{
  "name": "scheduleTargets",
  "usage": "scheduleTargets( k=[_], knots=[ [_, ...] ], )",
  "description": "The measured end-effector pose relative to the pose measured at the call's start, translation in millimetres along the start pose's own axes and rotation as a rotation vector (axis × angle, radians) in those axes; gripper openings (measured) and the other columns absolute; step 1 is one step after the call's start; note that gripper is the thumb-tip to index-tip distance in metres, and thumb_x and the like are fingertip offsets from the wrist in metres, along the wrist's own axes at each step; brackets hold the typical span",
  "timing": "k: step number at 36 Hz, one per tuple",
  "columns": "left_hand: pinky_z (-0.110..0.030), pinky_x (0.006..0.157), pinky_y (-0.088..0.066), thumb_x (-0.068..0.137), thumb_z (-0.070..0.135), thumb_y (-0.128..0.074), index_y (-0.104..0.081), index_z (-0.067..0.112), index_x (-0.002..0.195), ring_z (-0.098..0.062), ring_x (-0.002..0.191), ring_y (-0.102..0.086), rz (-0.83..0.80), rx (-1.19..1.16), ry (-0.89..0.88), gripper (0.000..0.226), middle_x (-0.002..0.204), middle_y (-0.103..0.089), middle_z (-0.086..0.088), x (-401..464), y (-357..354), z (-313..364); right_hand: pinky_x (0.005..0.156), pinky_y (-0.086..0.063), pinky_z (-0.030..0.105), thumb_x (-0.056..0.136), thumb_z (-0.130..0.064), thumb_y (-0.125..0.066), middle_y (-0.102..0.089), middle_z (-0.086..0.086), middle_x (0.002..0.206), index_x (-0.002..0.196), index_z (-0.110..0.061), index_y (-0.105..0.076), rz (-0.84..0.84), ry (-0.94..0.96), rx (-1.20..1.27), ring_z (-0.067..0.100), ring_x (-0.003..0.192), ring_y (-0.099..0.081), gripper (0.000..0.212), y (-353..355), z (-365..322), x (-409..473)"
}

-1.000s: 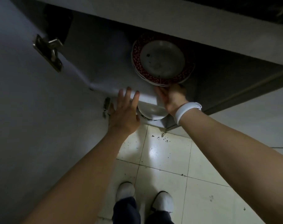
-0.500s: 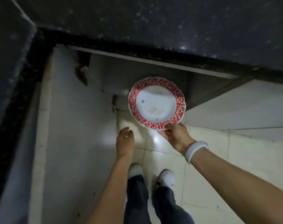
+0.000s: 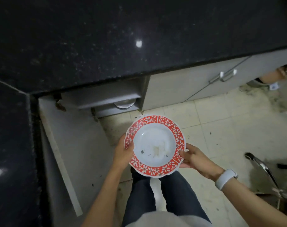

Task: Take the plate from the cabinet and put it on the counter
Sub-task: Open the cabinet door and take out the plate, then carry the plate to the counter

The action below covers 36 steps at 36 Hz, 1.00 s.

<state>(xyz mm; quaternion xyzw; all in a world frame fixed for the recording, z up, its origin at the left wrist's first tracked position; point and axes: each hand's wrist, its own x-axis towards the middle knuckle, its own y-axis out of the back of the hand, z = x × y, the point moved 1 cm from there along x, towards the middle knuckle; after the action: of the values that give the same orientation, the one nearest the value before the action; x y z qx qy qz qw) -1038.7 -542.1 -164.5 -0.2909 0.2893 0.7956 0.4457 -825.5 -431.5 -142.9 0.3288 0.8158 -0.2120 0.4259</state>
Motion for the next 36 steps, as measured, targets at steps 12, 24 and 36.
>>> scheduleTargets(
  k=[12,24,36],
  knots=[
    [-0.034,0.083,-0.047,0.09,0.016,-0.051,-0.046,0.012,0.123,-0.02,0.101,-0.057,-0.08,0.331,-0.406,0.034,0.121,-0.06,-0.01,-26.6,-123.4,160.4,0.061,-0.059,0.022,0.042,-0.091,-0.039,-0.066,0.002,0.104,0.107,-0.026,-0.052,0.426,0.356,-0.091,0.013,0.084,-0.068,0.092,129.5,-56.3,-90.1],
    [-0.031,0.078,-0.045,0.089,0.024,-0.054,-0.049,0.012,0.123,-0.018,0.095,-0.056,-0.113,0.409,-0.501,0.037,0.12,-0.062,-0.01,-32.4,-298.7,288.4,0.047,-0.051,0.016,0.091,-0.008,-0.041,-0.057,0.006,0.103,0.104,-0.021,-0.047,0.642,0.402,-0.031,0.015,0.077,-0.058,0.02,317.6,-98.9,-137.7],
    [-0.021,0.066,-0.049,0.088,0.025,-0.056,-0.047,0.015,0.122,-0.011,0.083,-0.057,-0.137,0.399,-0.565,0.037,0.105,-0.058,0.001,9.3,-397.4,414.7,0.046,-0.052,0.017,0.092,-0.013,-0.039,-0.058,0.007,0.093,0.122,-0.01,-0.044,0.702,0.363,0.117,0.008,0.068,-0.057,0.03,451.9,-176.4,-123.1]
  ],
)
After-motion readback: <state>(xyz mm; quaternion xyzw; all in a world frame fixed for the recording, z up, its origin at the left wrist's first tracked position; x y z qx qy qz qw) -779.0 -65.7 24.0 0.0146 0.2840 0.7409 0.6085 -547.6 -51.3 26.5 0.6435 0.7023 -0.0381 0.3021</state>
